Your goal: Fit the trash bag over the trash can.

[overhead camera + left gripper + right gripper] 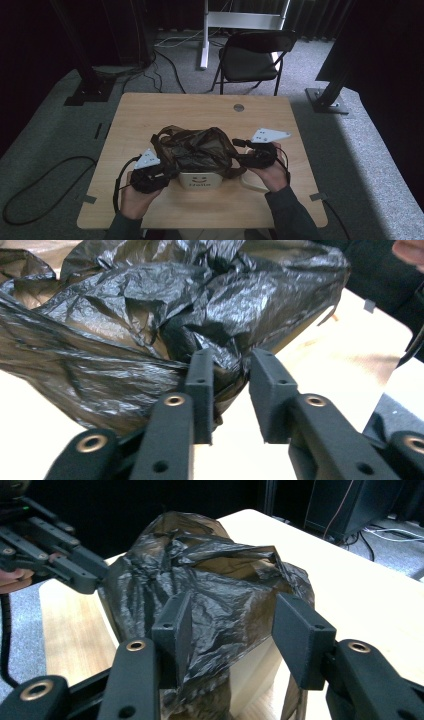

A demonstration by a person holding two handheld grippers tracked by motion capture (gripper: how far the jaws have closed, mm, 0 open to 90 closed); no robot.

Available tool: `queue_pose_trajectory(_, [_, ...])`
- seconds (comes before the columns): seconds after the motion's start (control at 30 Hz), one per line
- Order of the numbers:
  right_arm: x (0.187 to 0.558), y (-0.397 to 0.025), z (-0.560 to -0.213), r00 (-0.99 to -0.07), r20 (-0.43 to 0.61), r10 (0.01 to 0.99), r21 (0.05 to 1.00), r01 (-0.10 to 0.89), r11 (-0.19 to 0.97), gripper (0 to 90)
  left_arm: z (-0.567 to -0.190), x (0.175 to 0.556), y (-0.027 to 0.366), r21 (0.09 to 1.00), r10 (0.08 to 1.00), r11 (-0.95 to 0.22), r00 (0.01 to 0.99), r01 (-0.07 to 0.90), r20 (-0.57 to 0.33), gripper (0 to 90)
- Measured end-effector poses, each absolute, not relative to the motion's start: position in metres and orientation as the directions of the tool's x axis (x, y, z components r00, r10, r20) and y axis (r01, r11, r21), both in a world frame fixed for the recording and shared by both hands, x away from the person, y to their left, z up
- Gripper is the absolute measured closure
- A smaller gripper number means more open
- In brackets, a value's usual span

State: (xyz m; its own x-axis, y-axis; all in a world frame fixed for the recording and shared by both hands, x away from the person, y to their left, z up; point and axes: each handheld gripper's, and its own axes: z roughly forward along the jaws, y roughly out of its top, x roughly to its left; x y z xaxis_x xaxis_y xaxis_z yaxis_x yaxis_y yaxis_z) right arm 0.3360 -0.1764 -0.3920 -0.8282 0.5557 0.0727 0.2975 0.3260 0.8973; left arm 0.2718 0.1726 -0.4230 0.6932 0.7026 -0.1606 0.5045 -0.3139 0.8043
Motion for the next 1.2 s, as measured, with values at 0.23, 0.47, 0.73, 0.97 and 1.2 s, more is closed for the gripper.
queue_pose_trajectory(0.23, [0.349,-0.171,-0.397,-0.814,0.083,0.574,0.886,0.324,0.332,51.0,-0.428,0.269,0.174,0.808,0.704,-0.308,0.692,0.501,-0.16,89.1])
queue_pose_trajectory(0.47, [0.368,-0.166,-0.403,-0.791,0.096,0.604,0.872,0.359,0.332,54.0,-0.431,0.267,0.175,0.809,0.698,-0.309,0.697,0.5,-0.164,90.0])
queue_pose_trajectory(0.73, [0.393,-0.161,-0.412,-0.761,0.134,0.634,0.851,0.416,0.319,61.6,-0.444,0.267,0.178,0.798,0.703,-0.304,0.687,0.521,-0.181,90.0])
queue_pose_trajectory(0.97, [0.406,-0.158,-0.417,-0.744,0.132,0.655,0.831,0.443,0.337,84.3,-0.448,0.268,0.177,0.794,0.704,-0.307,0.686,0.524,-0.181,90.0])
queue_pose_trajectory(1.2, [0.417,-0.16,-0.42,-0.71,0.131,0.692,0.813,0.476,0.335,89.7,-0.453,0.269,0.178,0.786,0.709,-0.308,0.68,0.536,-0.185,90.0])
